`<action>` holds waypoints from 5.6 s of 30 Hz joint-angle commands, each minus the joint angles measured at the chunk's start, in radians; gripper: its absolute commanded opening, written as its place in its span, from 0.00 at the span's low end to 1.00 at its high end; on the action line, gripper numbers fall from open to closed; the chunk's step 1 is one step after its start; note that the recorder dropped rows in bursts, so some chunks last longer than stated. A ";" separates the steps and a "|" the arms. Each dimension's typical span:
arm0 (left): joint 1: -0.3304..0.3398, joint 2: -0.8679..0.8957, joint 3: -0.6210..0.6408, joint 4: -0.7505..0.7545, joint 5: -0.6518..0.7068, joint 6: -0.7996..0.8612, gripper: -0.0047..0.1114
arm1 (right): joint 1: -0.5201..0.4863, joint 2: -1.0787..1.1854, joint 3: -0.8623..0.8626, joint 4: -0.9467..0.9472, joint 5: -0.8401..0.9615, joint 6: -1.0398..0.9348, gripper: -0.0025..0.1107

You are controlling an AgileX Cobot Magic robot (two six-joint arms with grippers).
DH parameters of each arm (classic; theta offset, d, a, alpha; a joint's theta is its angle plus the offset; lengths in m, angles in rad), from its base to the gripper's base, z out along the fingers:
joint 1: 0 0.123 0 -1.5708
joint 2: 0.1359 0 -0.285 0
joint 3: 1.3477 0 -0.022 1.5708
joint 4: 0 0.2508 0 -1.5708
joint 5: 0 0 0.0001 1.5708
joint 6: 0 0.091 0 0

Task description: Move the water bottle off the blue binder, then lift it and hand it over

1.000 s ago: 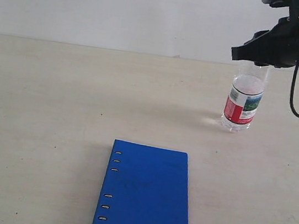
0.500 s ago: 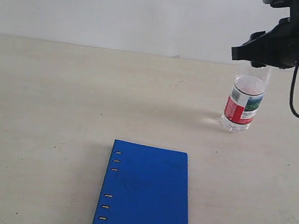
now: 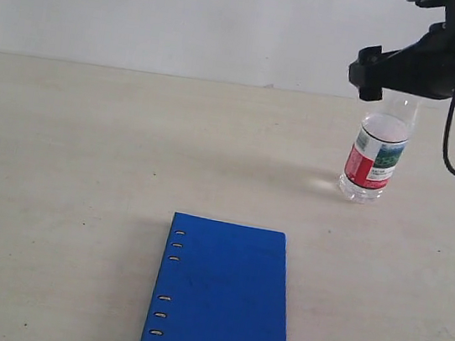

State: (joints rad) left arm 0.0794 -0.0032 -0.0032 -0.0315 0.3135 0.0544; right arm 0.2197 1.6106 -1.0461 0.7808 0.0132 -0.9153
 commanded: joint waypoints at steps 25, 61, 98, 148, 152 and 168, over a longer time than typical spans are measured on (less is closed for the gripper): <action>0.001 0.003 0.003 -0.001 -0.005 0.004 0.08 | 0.002 -0.452 0.325 0.278 0.442 -0.047 0.02; 0.001 0.009 0.003 0.505 -0.840 -0.946 0.08 | 0.002 -0.450 0.687 0.849 0.569 -0.717 0.02; -0.624 1.610 -0.556 1.190 -0.285 -1.337 0.08 | 0.002 -0.201 0.683 0.949 0.450 -0.777 0.02; -0.682 1.779 -0.567 1.340 -0.523 -1.460 0.08 | 0.189 0.167 0.444 0.964 0.491 -0.685 0.51; -0.682 1.779 -0.567 1.340 -0.523 -1.460 0.08 | 0.189 0.171 0.444 0.964 0.485 -0.666 0.51; -0.682 1.779 -0.567 1.340 -0.527 -1.459 0.08 | 0.198 0.195 0.444 0.964 0.508 -0.597 0.51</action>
State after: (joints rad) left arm -0.5958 1.7716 -0.5719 1.2999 -0.2177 -1.3959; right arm 0.4117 1.7972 -0.5985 1.7494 0.5326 -1.5126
